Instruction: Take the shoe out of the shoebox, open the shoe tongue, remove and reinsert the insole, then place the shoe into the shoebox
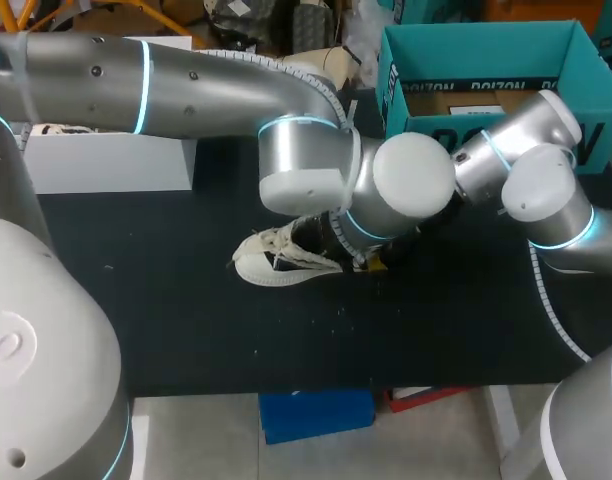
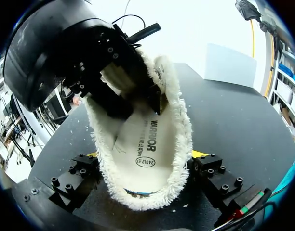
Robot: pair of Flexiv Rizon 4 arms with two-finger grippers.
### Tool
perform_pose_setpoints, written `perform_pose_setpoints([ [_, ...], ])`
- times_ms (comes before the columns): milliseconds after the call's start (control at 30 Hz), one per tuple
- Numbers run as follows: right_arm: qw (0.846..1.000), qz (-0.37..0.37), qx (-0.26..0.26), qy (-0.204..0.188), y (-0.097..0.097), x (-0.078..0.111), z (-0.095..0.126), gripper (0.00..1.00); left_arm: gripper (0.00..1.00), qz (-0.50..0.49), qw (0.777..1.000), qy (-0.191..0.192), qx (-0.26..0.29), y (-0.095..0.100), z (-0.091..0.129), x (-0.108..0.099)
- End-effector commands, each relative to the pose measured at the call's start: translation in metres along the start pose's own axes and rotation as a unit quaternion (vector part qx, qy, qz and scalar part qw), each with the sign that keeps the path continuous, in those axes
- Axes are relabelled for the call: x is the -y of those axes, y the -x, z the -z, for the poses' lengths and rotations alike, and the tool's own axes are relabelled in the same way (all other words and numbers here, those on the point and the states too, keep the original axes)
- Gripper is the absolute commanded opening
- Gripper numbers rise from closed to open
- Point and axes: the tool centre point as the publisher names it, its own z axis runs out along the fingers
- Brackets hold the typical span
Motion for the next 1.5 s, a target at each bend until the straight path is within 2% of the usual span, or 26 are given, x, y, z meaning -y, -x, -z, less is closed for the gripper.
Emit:
perform_pose_setpoints([
  [33, 1.000, 0.000, -0.003, -0.001, 0.000, 0.002, -0.005, 0.00, 0.32, 0.016, 0.999, -0.025, 0.012, 0.008, -0.034, -0.005],
  [367, 1.000, 0.000, -0.003, -0.001, 0.000, 0.002, -0.005, 0.00, 0.31, 0.027, 0.999, -0.043, 0.008, 0.010, -0.047, -0.003],
  [400, 1.000, 0.000, -0.003, -0.001, 0.000, 0.002, -0.005, 0.00, 0.28, 0.027, 0.999, -0.042, 0.007, 0.009, -0.048, -0.003],
  [500, 1.000, 0.000, -0.003, -0.001, 0.000, 0.002, -0.005, 0.00, 0.05, 0.024, 0.999, -0.038, -0.003, 0.005, -0.050, -0.003],
  [533, 1.000, 0.000, -0.003, -0.001, 0.000, 0.002, -0.005, 0.00, 0.00, 0.022, 0.999, -0.039, -0.008, 0.004, -0.051, -0.002],
  [800, 1.000, 0.000, -0.003, -0.001, 0.000, 0.002, -0.005, 0.00, 0.00, -0.012, 0.999, -0.034, -0.017, -0.001, -0.029, 0.002],
  [1133, 1.000, 0.000, -0.003, -0.001, 0.000, 0.002, -0.005, 0.00, 0.00, -0.039, 0.992, -0.078, -0.087, -0.011, -0.002, 0.003],
  [1500, 1.000, 0.000, -0.003, -0.001, 0.000, 0.002, -0.005, 0.00, 0.00, -0.018, 0.984, -0.113, -0.139, -0.012, 0.012, -0.008],
])
